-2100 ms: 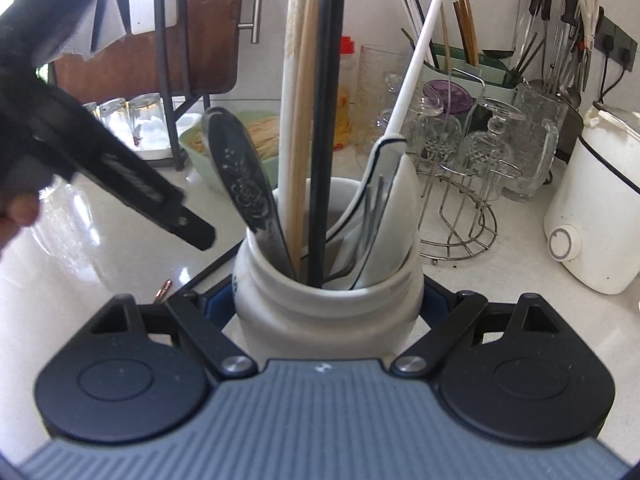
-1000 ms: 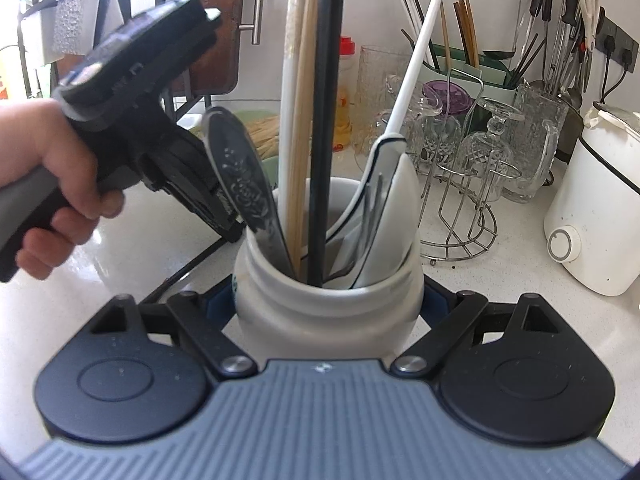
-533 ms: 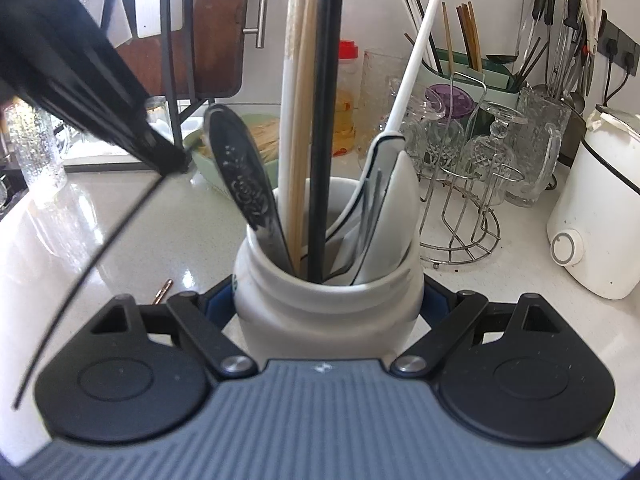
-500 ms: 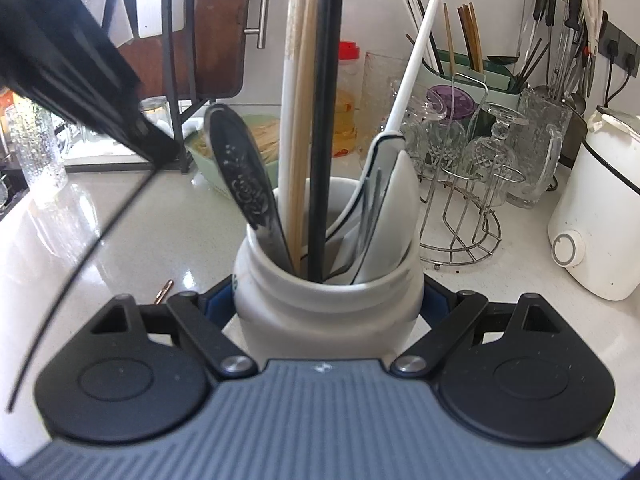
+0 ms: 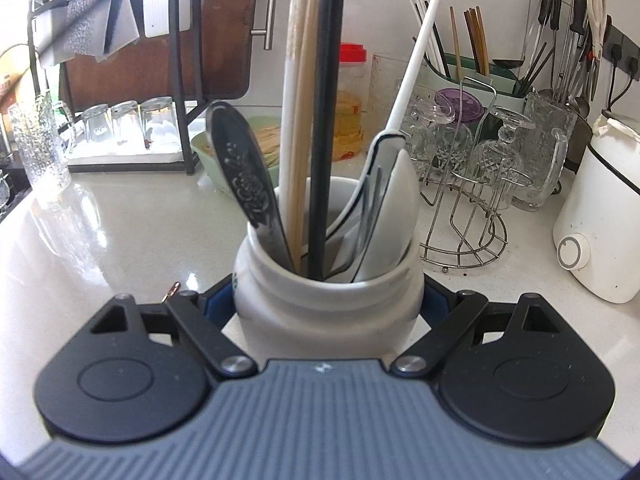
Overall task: Organize utensils
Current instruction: 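Lift the black chopstick with the left gripper and carry it over the jar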
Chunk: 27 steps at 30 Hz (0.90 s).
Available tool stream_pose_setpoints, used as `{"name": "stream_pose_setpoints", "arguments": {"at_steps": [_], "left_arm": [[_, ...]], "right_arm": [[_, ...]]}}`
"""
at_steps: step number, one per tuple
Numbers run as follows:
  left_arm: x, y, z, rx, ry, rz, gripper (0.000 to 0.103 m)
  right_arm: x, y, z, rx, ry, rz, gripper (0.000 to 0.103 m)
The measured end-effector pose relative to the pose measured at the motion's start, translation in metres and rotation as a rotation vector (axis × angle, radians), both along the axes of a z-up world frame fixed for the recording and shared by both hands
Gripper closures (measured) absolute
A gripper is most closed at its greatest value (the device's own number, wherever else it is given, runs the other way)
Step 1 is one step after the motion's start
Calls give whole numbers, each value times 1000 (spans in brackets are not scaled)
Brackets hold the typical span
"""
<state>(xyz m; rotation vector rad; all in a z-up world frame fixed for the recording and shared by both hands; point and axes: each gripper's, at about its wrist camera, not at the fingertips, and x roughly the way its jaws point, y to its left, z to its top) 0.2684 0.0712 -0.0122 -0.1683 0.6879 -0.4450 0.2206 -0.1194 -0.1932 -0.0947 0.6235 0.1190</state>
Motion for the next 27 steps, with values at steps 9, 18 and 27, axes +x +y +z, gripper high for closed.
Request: {"name": "stream_pose_setpoints", "arguments": {"at_steps": [9, 18, 27], "left_arm": [[-18, -20, 67, -63, -204, -80, 98], [-9, -68, 85, -24, -363, -171, 98], [11, -115, 56, 18, -438, -244, 98]], "right_arm": [[-2, 1, 0, 1, 1, -1, 11], [-9, 6, 0, -1, 2, 34, 11], [-10, 5, 0, 2, -4, 38, 11]]}}
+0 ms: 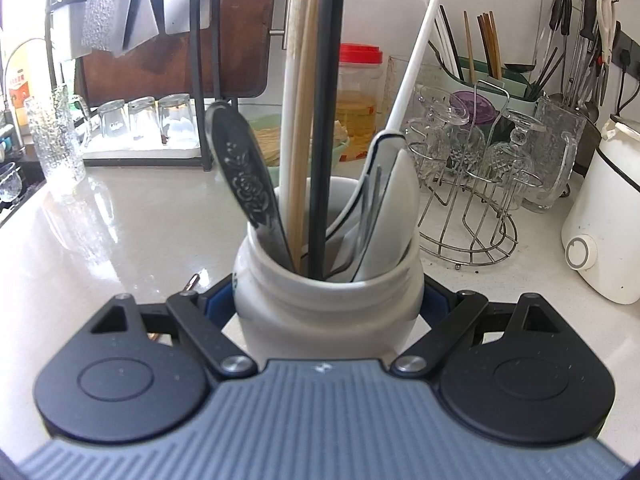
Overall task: Organize utensils
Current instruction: 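Lift the black chopstick with the left gripper and carry it over the jar, then lower the black chopstick into the jar and open the left gripper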
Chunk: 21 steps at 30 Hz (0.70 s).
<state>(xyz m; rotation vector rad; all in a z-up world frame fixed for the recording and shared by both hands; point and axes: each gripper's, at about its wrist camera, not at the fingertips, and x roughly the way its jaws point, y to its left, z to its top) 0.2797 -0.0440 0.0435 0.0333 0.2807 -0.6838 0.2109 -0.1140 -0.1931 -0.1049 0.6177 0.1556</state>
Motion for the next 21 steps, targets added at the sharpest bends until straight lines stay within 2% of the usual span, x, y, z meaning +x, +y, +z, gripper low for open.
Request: {"name": "stream_pose_setpoints", "arguments": {"at_steps": [6, 21], "left_arm": [[12, -11, -19, -35, 24, 15, 98], [-3, -10, -53, -41, -34, 15, 98]], "right_arm": [[0, 0, 0, 2, -1, -2, 11], [0, 0, 0, 2, -3, 0, 11]]}}
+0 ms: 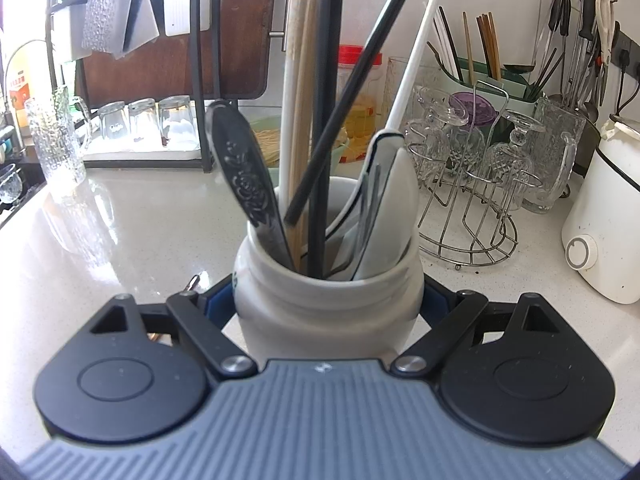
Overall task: Organize utensils
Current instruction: 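Lower the black chopstick into the jar and open the left gripper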
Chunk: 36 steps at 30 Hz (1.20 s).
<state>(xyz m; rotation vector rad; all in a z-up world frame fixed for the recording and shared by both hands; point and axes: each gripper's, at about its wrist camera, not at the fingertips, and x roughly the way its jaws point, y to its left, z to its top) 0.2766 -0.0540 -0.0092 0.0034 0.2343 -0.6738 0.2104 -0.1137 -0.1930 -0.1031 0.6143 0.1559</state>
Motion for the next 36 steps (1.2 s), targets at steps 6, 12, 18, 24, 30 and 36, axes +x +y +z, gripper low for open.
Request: {"name": "stream_pose_setpoints", "arguments": {"at_steps": [6, 12, 18, 24, 30, 36], "left_arm": [[-10, 4, -12, 28, -18, 7, 98], [-24, 10, -16, 54, -9, 14, 98], [-43, 16, -10, 92, 20, 13, 98], [-53, 26, -8, 122, 125, 9, 98], [-55, 29, -20, 181, 227, 9, 98], [-53, 25, -32, 226, 278, -5, 98]], "right_arm": [[0, 0, 0, 0, -2, 1, 11], [0, 0, 0, 2, -3, 4, 11], [-1, -1, 0, 5, -6, 5, 11], [-1, -1, 0, 5, -6, 5, 11], [-1, -1, -1, 5, -7, 6, 11], [-1, 0, 0, 2, -6, 12, 11]]}}
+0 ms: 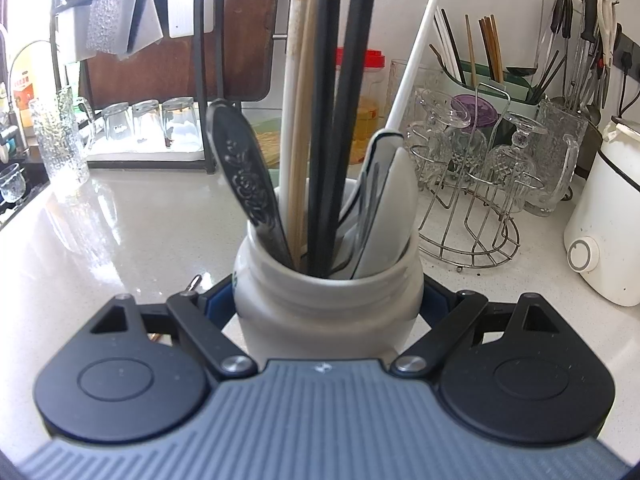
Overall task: Organize utensils
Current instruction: 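Lower the black chopstick into the jar and open the left gripper, then move the left gripper over the copper spoon on the counter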
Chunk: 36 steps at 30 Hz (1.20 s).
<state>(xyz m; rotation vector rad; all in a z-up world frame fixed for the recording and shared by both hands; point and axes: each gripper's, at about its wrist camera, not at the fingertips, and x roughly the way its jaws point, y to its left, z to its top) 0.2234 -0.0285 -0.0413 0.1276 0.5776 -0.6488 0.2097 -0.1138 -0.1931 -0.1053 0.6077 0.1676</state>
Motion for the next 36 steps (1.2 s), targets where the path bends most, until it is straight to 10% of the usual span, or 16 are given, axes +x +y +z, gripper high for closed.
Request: {"name": "stream_pose_setpoints", "arguments": {"at_steps": [9, 13, 21, 36], "left_arm": [[8, 10, 5, -25, 71, 40, 96], [7, 29, 13, -65, 94, 86, 66], [-2, 80, 24, -118, 108, 201, 63], [12, 113, -84, 44, 430, 304, 62]], "right_arm": [[0, 0, 0, 1, -1, 1, 11], [-1, 0, 0, 0, -2, 0, 11], [-1, 1, 0, 0, 0, -14, 11], [-3, -3, 1, -1, 18, -51, 11]]}}
